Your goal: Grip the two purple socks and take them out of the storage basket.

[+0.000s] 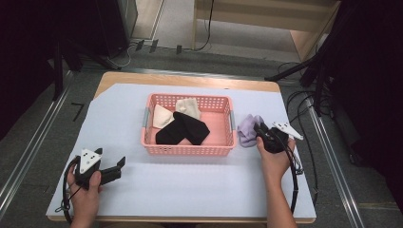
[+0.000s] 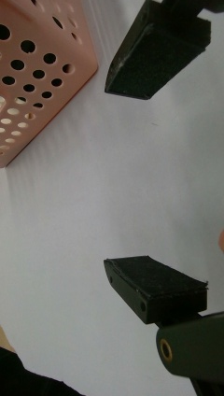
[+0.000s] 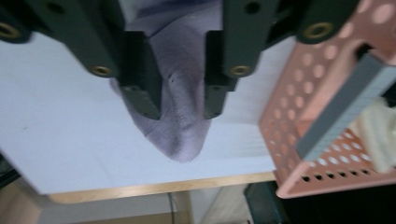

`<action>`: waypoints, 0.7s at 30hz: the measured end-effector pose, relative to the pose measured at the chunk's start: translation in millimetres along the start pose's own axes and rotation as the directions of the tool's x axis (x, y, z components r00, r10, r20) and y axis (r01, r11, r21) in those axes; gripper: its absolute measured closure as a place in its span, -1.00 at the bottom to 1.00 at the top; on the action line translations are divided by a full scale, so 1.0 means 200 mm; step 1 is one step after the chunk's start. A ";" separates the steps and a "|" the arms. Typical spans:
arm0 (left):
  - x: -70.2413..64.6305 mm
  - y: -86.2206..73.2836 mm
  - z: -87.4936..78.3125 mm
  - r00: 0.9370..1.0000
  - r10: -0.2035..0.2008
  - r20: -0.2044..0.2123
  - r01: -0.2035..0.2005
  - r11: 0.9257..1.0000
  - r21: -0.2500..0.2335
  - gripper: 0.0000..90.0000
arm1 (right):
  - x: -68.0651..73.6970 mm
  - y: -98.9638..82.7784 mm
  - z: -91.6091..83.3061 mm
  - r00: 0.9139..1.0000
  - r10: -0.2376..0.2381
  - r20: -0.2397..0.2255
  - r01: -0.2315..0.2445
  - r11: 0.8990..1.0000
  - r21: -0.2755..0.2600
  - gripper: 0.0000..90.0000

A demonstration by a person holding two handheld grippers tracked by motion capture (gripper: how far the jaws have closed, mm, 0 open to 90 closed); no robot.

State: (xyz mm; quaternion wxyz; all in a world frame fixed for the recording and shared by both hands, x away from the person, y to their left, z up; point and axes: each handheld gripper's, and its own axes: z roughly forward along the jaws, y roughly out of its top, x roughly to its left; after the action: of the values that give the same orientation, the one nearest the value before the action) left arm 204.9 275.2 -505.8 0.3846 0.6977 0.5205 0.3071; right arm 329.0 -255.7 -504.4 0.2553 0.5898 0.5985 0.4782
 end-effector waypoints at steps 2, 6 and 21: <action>0.00 0.00 0.00 1.000 0.002 -0.001 -0.002 1.000 0.000 -0.68 | 0.00 0.00 -0.01 1.000 0.004 -0.007 -0.004 1.000 -0.005 0.33; 0.00 0.00 0.00 1.000 0.004 -0.003 -0.004 1.000 0.003 -0.68 | 0.00 -0.01 -0.05 0.998 -0.055 0.032 0.055 0.998 -0.003 -0.07; 0.00 0.00 0.00 1.000 0.006 -0.008 -0.006 1.000 -0.005 -0.67 | -0.09 -0.09 -0.29 0.998 -0.055 0.039 0.056 0.998 -0.041 -0.37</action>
State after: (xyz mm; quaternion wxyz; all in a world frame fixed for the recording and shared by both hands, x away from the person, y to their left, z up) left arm 204.2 274.4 -505.8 0.3834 0.6970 0.5191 0.3126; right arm 273.8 -286.4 -502.0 0.2923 0.5764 0.5995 0.4721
